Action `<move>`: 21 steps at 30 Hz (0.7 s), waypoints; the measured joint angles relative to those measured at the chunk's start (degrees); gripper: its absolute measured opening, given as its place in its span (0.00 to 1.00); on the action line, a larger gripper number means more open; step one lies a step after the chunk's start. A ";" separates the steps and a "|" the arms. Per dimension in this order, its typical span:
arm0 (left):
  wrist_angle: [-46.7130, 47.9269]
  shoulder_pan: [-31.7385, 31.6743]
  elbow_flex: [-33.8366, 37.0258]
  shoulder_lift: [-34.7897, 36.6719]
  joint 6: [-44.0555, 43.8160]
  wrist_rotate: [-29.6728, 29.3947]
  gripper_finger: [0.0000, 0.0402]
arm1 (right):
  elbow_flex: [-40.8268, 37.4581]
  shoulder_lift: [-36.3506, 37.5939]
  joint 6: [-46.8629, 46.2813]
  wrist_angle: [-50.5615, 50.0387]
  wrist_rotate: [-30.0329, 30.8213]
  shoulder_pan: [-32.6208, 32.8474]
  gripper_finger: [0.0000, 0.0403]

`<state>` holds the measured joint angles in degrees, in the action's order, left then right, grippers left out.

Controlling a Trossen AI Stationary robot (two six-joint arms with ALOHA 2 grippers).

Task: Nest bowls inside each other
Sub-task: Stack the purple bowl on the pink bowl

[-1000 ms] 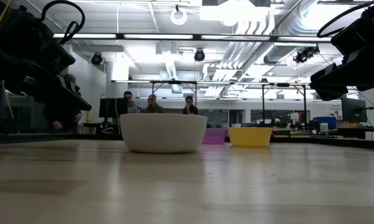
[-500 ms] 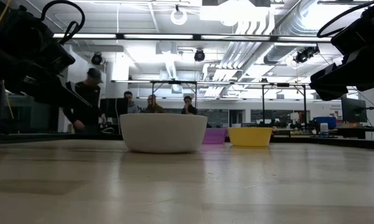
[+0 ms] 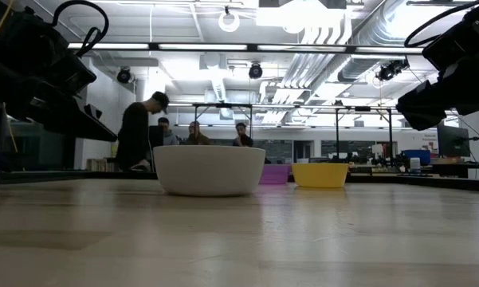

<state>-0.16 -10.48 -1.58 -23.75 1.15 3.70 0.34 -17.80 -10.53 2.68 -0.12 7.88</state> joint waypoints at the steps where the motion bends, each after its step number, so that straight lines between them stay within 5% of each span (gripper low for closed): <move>1: 0.02 0.00 0.00 -0.01 0.00 0.00 0.17 | -0.01 0.00 -0.21 0.55 0.56 0.00 0.23; 13: 0.09 0.02 0.00 0.00 0.00 0.02 0.17 | 4.34 -0.89 3.30 11.22 11.86 -0.78 0.23; 21: 0.11 0.00 0.00 -0.02 0.00 0.04 0.17 | 13.16 -13.35 7.12 10.95 9.98 -7.50 0.23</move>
<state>-0.05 -10.48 -1.58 -23.77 1.15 3.75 13.50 -31.15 -3.41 13.63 9.86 0.38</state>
